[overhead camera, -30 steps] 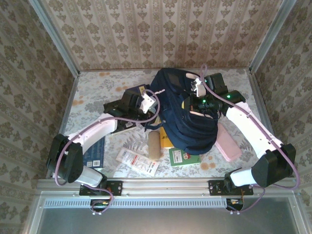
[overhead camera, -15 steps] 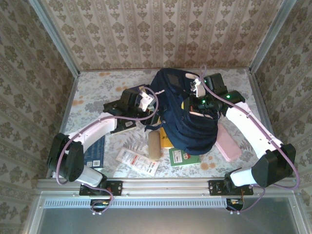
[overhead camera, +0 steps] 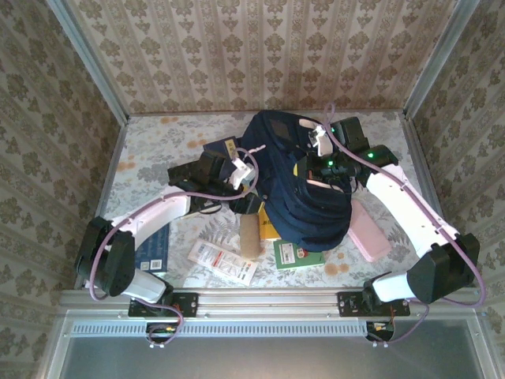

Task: Pack the student bag
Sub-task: Unzip the student bag at the top-center of the table.

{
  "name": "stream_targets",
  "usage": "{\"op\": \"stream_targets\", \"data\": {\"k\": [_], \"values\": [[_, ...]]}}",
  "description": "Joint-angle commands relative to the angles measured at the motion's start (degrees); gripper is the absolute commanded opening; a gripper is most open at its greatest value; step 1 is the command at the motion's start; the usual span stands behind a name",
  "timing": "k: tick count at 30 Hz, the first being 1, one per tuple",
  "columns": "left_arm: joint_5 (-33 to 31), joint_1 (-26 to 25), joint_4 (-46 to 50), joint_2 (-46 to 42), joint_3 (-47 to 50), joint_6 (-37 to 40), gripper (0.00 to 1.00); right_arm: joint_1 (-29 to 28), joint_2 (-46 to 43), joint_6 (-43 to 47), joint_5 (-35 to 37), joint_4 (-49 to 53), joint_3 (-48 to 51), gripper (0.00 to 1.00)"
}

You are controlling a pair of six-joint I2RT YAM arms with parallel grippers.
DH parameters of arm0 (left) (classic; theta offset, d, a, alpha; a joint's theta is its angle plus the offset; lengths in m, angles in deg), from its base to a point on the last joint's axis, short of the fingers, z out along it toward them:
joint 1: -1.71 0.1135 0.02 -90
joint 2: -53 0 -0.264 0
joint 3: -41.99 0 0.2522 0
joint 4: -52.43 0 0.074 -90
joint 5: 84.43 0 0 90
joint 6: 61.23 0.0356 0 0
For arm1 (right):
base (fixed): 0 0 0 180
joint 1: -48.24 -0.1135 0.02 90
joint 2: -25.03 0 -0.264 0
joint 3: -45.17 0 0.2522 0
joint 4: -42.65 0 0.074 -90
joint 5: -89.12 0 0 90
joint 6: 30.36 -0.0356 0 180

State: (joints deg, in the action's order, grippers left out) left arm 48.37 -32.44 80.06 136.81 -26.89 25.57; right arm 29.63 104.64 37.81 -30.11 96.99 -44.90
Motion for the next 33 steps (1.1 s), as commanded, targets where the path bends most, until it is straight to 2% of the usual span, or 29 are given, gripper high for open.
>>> {"op": "stream_targets", "data": {"k": [1,10,18,21,33], "values": [[2.95,-1.06,2.02,2.22,-0.32,3.17,0.59,-0.16,-1.57,0.22,-5.40,-2.92,-3.34,0.00],[-0.33,-1.44,3.33,4.87,-4.62,4.31,0.50,-0.11,-1.57,-0.95,-7.53,-5.00,-2.10,0.00],[-3.07,-2.43,3.92,3.97,-5.50,6.16,0.13,-0.11,-1.59,-0.99,-5.95,-5.12,-1.28,0.00],[-3.68,-3.56,4.75,2.48,-5.01,6.65,0.03,-0.12,-1.40,-1.02,-3.61,-4.55,-1.30,0.00],[-9.01,-9.33,9.45,-2.72,-4.09,7.23,0.00,-2.06,2.60,-2.46,3.52,-3.34,-2.52,0.00]]}}
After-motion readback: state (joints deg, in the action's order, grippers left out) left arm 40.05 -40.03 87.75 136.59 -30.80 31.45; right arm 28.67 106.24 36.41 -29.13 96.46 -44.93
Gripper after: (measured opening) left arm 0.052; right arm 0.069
